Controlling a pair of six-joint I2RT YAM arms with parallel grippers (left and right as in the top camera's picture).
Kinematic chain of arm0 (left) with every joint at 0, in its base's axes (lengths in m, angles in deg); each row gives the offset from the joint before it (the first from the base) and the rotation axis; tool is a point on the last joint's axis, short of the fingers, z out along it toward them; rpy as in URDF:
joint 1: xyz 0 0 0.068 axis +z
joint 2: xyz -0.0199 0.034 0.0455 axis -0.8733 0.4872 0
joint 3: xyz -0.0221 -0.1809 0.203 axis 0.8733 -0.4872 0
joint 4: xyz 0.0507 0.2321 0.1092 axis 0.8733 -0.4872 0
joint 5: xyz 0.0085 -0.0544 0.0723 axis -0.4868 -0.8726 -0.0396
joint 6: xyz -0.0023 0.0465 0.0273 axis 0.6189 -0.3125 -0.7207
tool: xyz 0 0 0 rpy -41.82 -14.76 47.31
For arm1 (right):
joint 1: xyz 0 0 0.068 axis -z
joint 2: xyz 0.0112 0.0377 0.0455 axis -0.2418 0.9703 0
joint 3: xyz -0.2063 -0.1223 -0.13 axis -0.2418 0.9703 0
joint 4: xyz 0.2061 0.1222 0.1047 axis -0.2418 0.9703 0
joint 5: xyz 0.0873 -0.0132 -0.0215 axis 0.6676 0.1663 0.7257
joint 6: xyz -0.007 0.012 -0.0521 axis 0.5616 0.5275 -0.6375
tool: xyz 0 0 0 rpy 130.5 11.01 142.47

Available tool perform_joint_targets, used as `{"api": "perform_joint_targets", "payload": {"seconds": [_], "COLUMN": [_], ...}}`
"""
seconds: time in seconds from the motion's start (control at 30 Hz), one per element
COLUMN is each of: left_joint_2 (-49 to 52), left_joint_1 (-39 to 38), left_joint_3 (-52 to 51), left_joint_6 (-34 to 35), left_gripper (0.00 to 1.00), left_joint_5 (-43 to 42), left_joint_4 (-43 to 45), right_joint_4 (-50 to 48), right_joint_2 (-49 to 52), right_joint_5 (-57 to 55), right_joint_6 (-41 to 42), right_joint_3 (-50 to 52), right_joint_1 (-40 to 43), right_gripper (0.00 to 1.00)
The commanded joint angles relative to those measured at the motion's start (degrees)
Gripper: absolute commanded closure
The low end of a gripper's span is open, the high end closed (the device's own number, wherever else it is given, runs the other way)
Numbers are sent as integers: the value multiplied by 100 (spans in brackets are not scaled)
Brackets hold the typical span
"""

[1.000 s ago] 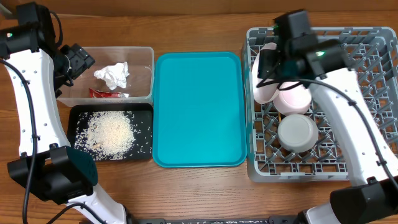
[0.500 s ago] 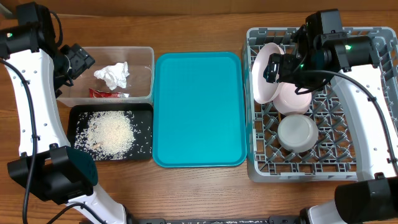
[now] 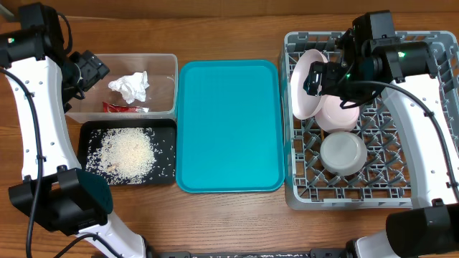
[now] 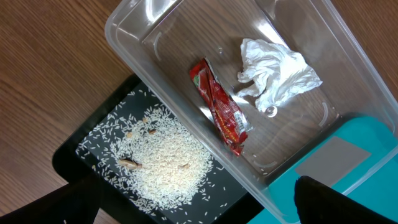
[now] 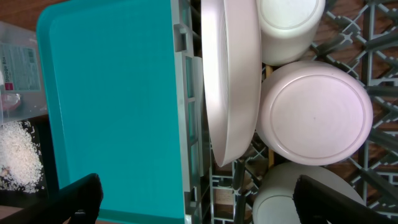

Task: Sort waste into correct bins and load items into the dishwasher
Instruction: 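Open the right gripper and raise it away from the plate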

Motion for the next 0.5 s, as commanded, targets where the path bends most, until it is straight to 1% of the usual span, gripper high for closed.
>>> {"api": "perform_joint_targets", "payload": {"seconds": [0.0, 0.2, 0.47], "left_joint_2": [-24, -24, -24], "left_joint_1": [-39, -39, -39], "left_joint_3": [28, 28, 28], "left_joint_6": [-70, -70, -70], "left_gripper": [0, 0, 0], "left_joint_5": [76, 76, 76], "left_joint_4": [7, 7, 7], "right_joint_4": [-11, -11, -46], "right_joint_2": [-411, -1333, -3209], "right_joint_5": [70, 72, -39], "right_joint_6": [-44, -44, -46], "right_joint_3": [-149, -149, -149], "right_joint_1": [-20, -20, -20], "right_gripper": [0, 0, 0]}}
